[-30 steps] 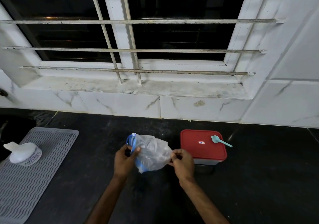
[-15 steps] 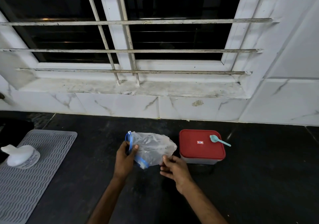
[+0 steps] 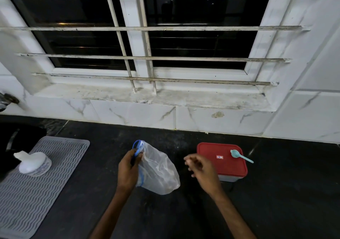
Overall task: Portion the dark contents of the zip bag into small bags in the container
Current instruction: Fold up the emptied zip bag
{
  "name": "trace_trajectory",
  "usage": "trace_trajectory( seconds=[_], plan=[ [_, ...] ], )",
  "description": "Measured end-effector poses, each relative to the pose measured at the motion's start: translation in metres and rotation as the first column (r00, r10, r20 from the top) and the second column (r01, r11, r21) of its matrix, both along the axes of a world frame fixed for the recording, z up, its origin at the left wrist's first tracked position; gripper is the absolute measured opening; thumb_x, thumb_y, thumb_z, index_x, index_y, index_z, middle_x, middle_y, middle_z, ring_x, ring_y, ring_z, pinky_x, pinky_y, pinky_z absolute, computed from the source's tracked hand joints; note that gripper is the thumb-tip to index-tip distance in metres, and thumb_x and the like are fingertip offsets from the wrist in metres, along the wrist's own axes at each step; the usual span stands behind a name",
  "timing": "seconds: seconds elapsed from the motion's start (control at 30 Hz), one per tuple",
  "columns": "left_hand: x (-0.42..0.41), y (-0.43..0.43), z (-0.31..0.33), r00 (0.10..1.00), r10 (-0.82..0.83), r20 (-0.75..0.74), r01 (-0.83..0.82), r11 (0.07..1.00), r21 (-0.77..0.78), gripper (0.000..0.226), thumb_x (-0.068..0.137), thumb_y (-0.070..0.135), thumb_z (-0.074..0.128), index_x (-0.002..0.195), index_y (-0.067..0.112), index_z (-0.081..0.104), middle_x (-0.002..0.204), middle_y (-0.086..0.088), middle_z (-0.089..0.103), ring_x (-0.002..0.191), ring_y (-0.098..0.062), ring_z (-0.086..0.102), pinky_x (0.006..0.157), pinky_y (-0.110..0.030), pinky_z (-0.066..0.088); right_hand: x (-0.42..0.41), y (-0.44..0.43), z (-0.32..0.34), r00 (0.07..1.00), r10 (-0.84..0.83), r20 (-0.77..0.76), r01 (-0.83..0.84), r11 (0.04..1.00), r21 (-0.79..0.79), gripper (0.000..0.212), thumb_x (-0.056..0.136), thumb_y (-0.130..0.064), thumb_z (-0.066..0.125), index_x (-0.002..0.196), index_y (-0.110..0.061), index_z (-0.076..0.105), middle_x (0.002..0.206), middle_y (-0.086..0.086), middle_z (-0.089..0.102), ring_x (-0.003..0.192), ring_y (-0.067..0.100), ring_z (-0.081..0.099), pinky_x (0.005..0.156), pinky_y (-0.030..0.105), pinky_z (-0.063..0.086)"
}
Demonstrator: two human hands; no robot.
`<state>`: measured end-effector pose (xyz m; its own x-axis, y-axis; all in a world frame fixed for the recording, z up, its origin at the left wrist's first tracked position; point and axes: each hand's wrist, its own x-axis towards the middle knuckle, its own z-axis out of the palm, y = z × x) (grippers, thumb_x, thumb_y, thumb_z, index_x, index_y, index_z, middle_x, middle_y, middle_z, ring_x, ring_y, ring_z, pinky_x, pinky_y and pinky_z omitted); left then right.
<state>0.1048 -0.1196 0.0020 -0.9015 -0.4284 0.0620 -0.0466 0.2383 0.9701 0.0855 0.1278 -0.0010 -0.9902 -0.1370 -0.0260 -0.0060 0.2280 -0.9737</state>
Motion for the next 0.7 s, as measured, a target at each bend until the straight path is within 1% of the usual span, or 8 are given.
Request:
trace_trajectory(
  seconds=[0.1, 0.17, 0.27, 0.33, 0.43, 0.5, 0.57, 0.7],
  plan=[
    [-0.001, 0.003, 0.001, 0.999, -0.05, 0.006, 0.05, 0.998, -0.023, 0.017, 0.095, 0.005, 0.058, 0.109, 0.004, 0.068, 0.095, -0.006, 0.07, 0.085, -0.014, 0.065, 0.073, -0.016, 0.053, -0.004, -0.017, 0.004, 0.968, 0.241, -0.069, -0.23, 0.963, 0.139, 0.02, 0.087, -0.018, 0.069, 0.104, -0.029, 0.07, 0.102, -0.011, 0.066, 0.09, 0.003, 0.062, 0.078, 0.016, 0.051],
    [-0.002, 0.006, 0.004, 0.996, -0.087, 0.019, 0.086, 0.996, 0.02, 0.018, 0.095, 0.005, 0.057, 0.11, 0.006, 0.068, 0.096, -0.004, 0.071, 0.088, -0.014, 0.067, 0.077, -0.022, 0.054, -0.004, -0.024, -0.003, 0.953, 0.298, -0.056, -0.279, 0.932, 0.231, 0.027, 0.084, -0.02, 0.072, 0.108, -0.031, 0.069, 0.105, -0.011, 0.063, 0.091, -0.001, 0.061, 0.081, 0.013, 0.048],
    [-0.002, 0.009, 0.007, 0.994, -0.101, 0.041, 0.096, 0.989, 0.111, 0.018, 0.096, 0.005, 0.054, 0.103, 0.014, 0.068, 0.095, -0.006, 0.072, 0.088, -0.019, 0.068, 0.08, -0.034, 0.055, -0.001, -0.03, -0.012, 0.958, 0.287, -0.019, -0.277, 0.94, 0.198, 0.029, 0.082, -0.022, 0.074, 0.108, -0.035, 0.068, 0.101, -0.01, 0.063, 0.09, -0.001, 0.06, 0.08, 0.014, 0.048],
    [-0.002, 0.011, 0.007, 0.996, -0.074, 0.041, 0.065, 0.981, 0.182, 0.018, 0.097, 0.002, 0.052, 0.095, 0.01, 0.068, 0.087, -0.009, 0.07, 0.081, -0.021, 0.065, 0.076, -0.038, 0.053, 0.004, -0.04, -0.014, 0.962, 0.272, -0.008, -0.268, 0.955, 0.128, 0.029, 0.081, -0.024, 0.075, 0.106, -0.035, 0.068, 0.102, -0.009, 0.064, 0.092, 0.001, 0.061, 0.084, 0.017, 0.05],
    [-0.001, 0.022, 0.009, 0.994, -0.108, 0.017, 0.099, 0.954, 0.282, 0.02, 0.098, -0.001, 0.048, 0.097, 0.005, 0.067, 0.084, -0.009, 0.069, 0.079, -0.021, 0.065, 0.07, -0.031, 0.056, 0.011, -0.058, -0.018, 0.984, 0.18, -0.001, -0.18, 0.983, 0.025, 0.029, 0.08, -0.024, 0.076, 0.105, -0.034, 0.067, 0.107, -0.007, 0.062, 0.097, 0.0, 0.061, 0.087, 0.017, 0.05],
    [-0.001, 0.03, 0.009, 0.991, -0.134, 0.025, 0.119, 0.943, 0.311, 0.023, 0.099, 0.0, 0.046, 0.106, 0.008, 0.066, 0.093, -0.008, 0.072, 0.086, -0.019, 0.068, 0.073, -0.026, 0.058, 0.014, -0.068, -0.02, 0.984, 0.174, 0.039, -0.17, 0.981, -0.088, 0.029, 0.082, -0.021, 0.074, 0.107, -0.034, 0.065, 0.11, -0.008, 0.065, 0.102, 0.003, 0.062, 0.089, 0.021, 0.052],
    [-0.003, 0.033, 0.011, 0.987, -0.15, 0.049, 0.123, 0.923, 0.365, 0.025, 0.099, 0.001, 0.045, 0.111, 0.009, 0.066, 0.098, -0.009, 0.071, 0.09, -0.019, 0.068, 0.078, -0.029, 0.057, 0.015, -0.073, -0.023, 0.978, 0.189, 0.091, -0.166, 0.962, -0.215, 0.025, 0.084, -0.011, 0.071, 0.106, -0.023, 0.068, 0.104, -0.003, 0.071, 0.1, 0.009, 0.066, 0.086, 0.025, 0.054],
    [-0.011, 0.019, 0.021, 0.977, -0.184, 0.106, 0.121, 0.892, 0.436, 0.017, 0.098, 0.003, 0.049, 0.101, 0.004, 0.066, 0.089, -0.012, 0.07, 0.081, -0.022, 0.066, 0.071, -0.031, 0.058, 0.009, -0.06, -0.027, 0.987, 0.019, 0.159, 0.004, 0.99, -0.141, 0.022, 0.078, 0.003, 0.07, 0.081, -0.019, 0.073, 0.084, 0.0, 0.075, 0.081, 0.008, 0.069, 0.078, 0.027, 0.054]
  ],
)
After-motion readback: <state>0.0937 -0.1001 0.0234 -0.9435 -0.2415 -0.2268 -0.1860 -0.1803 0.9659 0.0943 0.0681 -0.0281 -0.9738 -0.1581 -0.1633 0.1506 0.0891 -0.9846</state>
